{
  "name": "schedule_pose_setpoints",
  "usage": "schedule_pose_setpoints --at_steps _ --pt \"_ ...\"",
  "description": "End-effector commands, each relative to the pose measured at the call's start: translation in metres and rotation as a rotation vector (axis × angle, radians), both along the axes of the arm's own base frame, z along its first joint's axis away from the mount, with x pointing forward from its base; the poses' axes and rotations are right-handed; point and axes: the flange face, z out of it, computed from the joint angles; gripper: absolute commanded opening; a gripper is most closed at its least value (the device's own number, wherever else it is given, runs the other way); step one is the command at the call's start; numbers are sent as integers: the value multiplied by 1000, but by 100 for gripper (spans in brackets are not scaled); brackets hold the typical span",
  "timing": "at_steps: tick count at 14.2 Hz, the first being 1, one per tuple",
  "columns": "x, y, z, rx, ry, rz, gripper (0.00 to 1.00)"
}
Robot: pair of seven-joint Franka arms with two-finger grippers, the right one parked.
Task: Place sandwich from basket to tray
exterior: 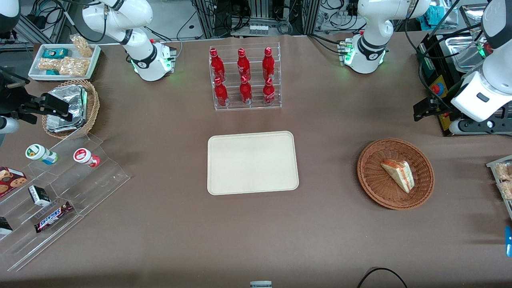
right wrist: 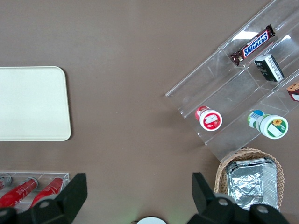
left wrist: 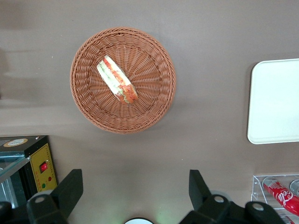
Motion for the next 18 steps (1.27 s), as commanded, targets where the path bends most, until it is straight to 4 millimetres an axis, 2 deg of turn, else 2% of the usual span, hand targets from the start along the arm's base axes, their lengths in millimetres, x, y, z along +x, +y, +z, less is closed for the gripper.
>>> schedule_pose_setpoints --at_steps 1,13,15,17,18 --pt "2 1 5 31 -5 -14 100" --pt "1 2 1 34 7 -9 100" --pt "1 3 -3 35 20 -8 100" --pt "1 5 -17 38 42 -10 100" --pt "6 8 -31 40 65 -6 100"
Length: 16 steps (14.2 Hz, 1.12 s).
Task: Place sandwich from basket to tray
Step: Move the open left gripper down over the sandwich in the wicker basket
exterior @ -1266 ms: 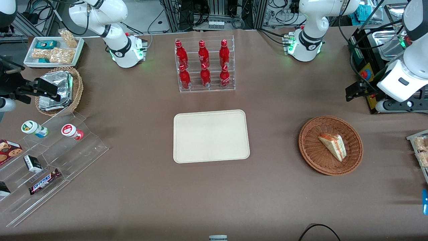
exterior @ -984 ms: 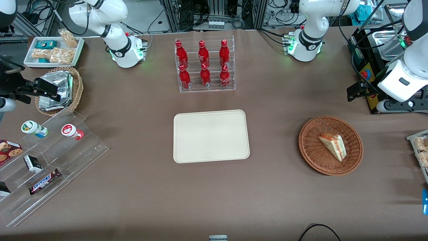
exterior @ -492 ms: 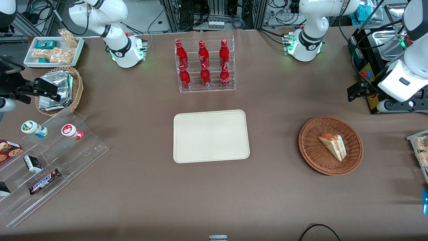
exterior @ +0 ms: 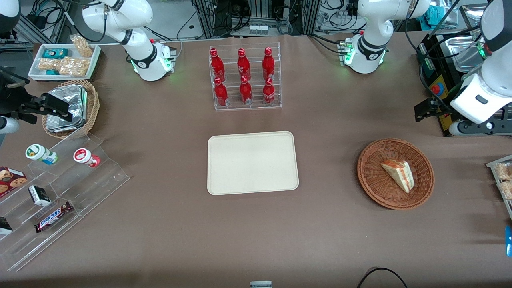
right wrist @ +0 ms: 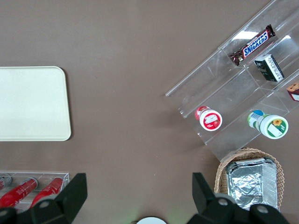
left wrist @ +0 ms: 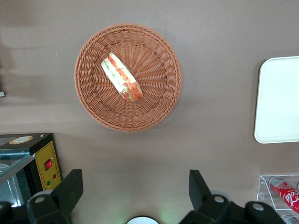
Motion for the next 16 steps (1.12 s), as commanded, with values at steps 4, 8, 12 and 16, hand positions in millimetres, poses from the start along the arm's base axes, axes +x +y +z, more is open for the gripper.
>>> schedule_pose_setpoints --at_steps 4,8,12,16 --pt "33 22 -73 23 86 18 100" --pt "57 46 -136 31 107 48 100" --pt "55 68 -202 62 42 69 100" --pt "51 69 -252 76 -52 329 100"
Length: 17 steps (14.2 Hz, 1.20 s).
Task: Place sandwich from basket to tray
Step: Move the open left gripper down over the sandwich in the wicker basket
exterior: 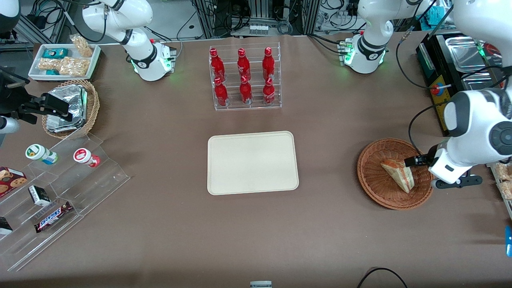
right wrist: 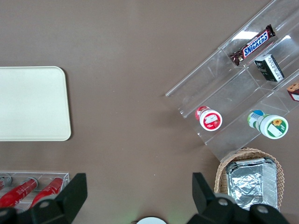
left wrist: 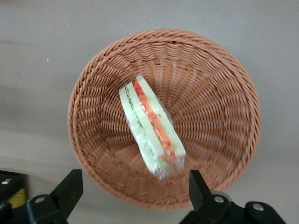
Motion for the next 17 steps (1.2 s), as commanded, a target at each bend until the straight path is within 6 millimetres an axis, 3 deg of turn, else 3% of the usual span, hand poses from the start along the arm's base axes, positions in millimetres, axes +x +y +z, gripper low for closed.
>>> schedule_pose_setpoints --at_steps 1,6,9,12,13,15,17 --pt "-6 -3 -14 31 -35 216 100" --pt "-4 -13 -45 56 -101 666 100" --pt "-18 -15 -71 33 -140 679 100" --pt "-20 -16 -95 30 -132 675 100" --pt "-21 -16 -97 34 -121 676 80" --pt "-27 -16 -98 49 -80 614 13" --pt "-31 -15 -86 50 -24 447 5"
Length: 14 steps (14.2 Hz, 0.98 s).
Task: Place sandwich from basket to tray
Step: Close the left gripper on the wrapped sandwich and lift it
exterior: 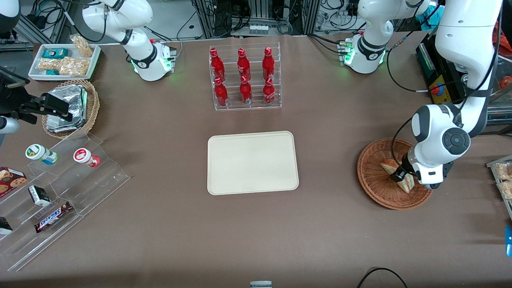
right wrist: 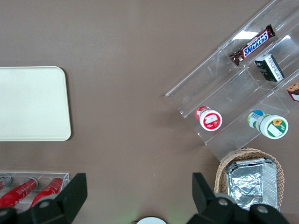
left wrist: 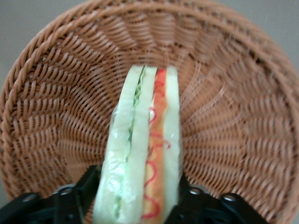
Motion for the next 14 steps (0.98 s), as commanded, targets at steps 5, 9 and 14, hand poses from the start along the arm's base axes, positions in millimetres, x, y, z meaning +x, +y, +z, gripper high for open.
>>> schedule_pose_setpoints --at_steps 5,9,14 --pt "15 -22 72 -17 87 -275 0" --pt "23 -104 93 -73 48 -539 3" --pt "3 -273 77 -104 26 -692 0"
